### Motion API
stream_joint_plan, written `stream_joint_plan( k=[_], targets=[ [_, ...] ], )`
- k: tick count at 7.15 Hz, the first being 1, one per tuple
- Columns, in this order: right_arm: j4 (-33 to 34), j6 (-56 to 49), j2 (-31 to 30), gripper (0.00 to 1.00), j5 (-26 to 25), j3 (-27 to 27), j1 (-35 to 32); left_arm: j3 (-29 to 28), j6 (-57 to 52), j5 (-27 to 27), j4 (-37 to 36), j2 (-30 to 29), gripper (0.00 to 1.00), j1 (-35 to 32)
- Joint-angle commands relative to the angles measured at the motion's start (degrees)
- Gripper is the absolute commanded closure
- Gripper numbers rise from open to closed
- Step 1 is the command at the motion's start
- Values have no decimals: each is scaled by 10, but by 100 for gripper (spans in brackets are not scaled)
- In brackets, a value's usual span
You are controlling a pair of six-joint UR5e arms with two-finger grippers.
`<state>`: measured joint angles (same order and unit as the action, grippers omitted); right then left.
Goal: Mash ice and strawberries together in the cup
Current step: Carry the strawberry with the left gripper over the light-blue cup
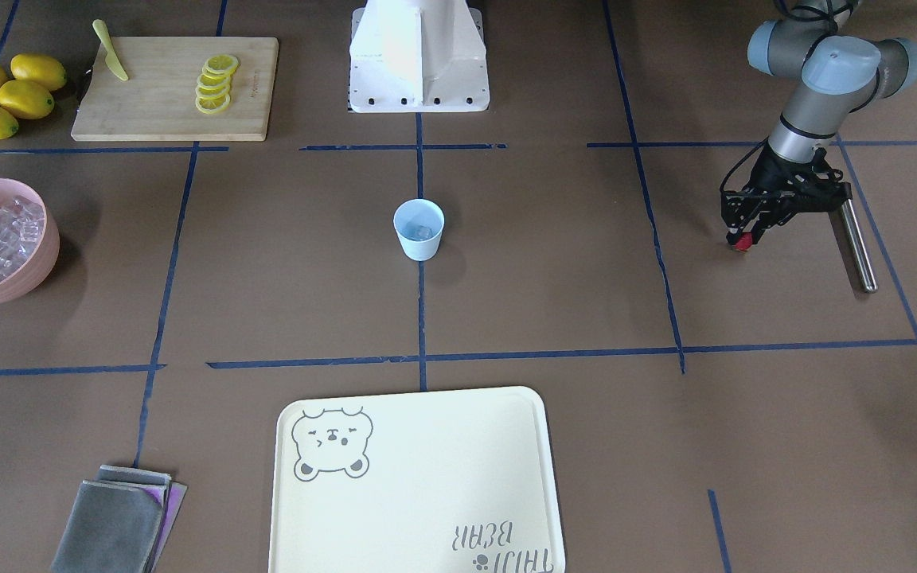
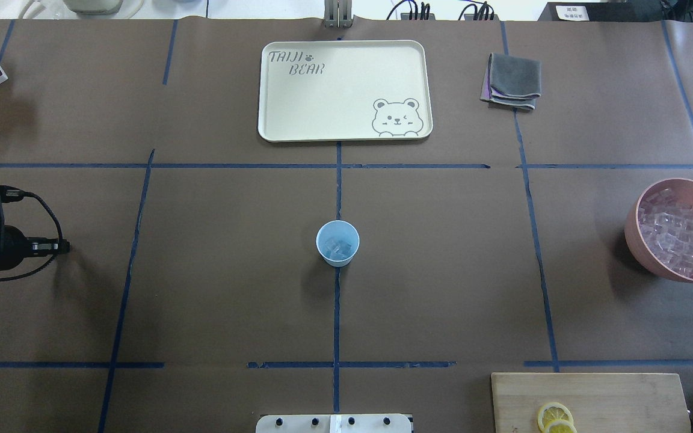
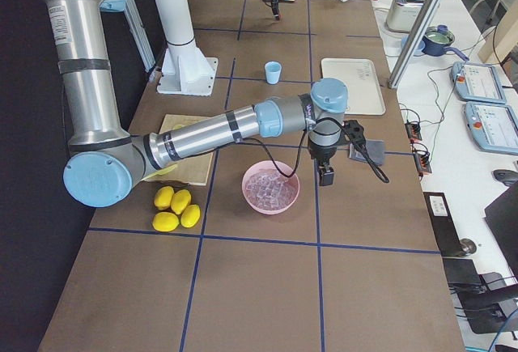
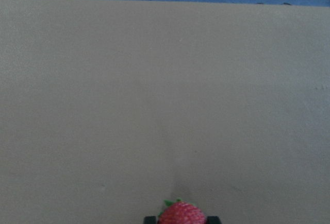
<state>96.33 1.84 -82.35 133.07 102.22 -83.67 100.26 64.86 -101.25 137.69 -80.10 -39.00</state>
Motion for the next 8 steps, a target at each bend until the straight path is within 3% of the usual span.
stream_joint_plan(
  k=[1,2,3,5,8],
  targets=[
    [0,0,0,0,0,1,0,6,0,0,0,4,80,-5],
    [0,0,-1,0,0,1,0,23,0,-3,-1,9,92,-15],
    [0,0,-1,0,0,1,0,54,0,-21,-42,7,98,-29],
    [0,0,-2,0,0,0,-2,179,0,-44,-238,-33,100,-37],
    [0,-28,-21,0,24,-14,-41,195,53,-46,-478,-289,100,-11]
  ],
)
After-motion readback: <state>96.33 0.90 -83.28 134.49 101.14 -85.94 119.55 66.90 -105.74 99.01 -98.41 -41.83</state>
